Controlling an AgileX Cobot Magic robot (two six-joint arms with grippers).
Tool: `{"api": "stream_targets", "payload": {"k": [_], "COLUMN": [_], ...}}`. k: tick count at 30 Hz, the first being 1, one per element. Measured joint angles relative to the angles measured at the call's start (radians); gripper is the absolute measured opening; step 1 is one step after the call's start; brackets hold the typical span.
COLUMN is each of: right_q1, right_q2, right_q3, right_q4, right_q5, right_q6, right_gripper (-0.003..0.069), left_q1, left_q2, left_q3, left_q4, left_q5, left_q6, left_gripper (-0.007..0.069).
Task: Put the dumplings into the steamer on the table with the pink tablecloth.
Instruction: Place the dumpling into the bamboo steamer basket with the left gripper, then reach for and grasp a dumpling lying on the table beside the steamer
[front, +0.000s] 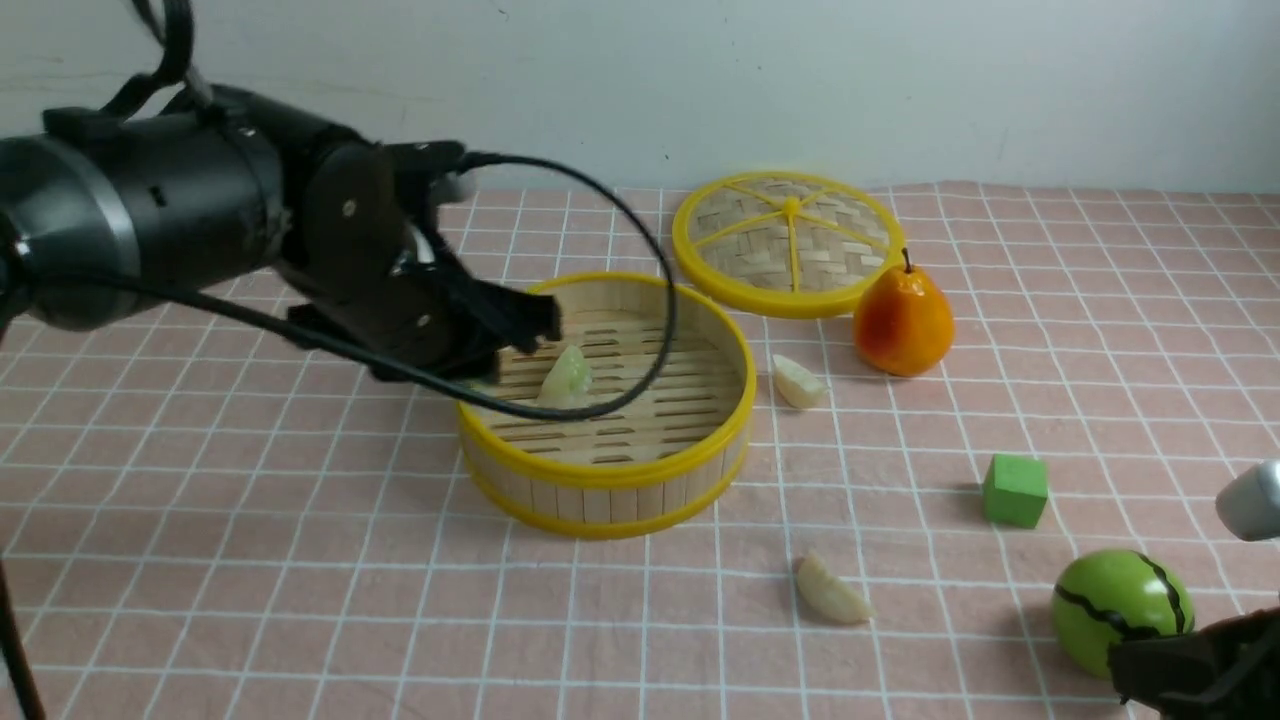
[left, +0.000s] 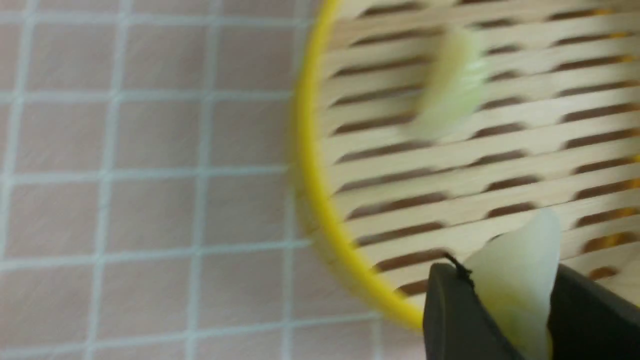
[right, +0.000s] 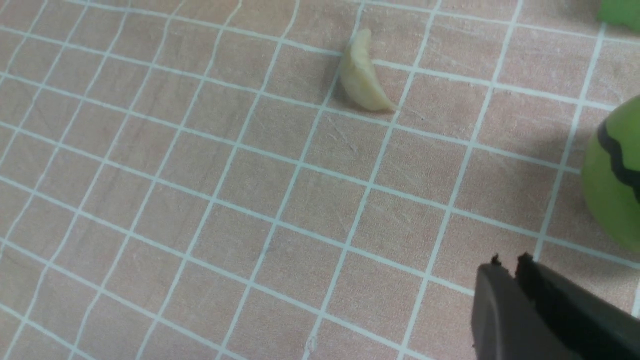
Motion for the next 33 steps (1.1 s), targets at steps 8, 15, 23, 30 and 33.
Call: {"api": "stream_targets", "payload": {"k": [8, 15, 23, 30, 33], "right_q1": [0.000, 0.000, 0.000, 0.037, 0.096], "right_q2": [0.000, 0.000, 0.043, 0.236, 0.345], "right_q3": [0.000, 0.000, -0.062, -0.287, -0.381], "right_q4": [0.000, 0.001, -0.026, -0.041, -0.079], "right_q5": [-0.002, -0.002, 0.119, 0.194, 0.187], "right_q6": [0.000, 0.000, -0.008, 0.000, 0.019], "right_gripper": [0.0052, 0.0054, 0.0062, 0.0086, 0.0095], "left_q1": [-0.030, -0.030, -0.031, -0.031, -0.031], "left_q2": [0.227, 0.299, 0.150, -0.223, -0.346], "left_q3": [-0.135, -0.143, -0.142, -0.143, -0.121], "left_q4": [0.043, 0.015, 0.004, 0.008, 0.018], "left_q5": [-0.008, 0.012, 0.055, 0.160, 0.223], "left_q6": [0.018, 0.026, 0.069, 0.101, 0.115], "left_gripper": [0.0202, 0.0281, 0.0377, 0.0196, 0.0097]}}
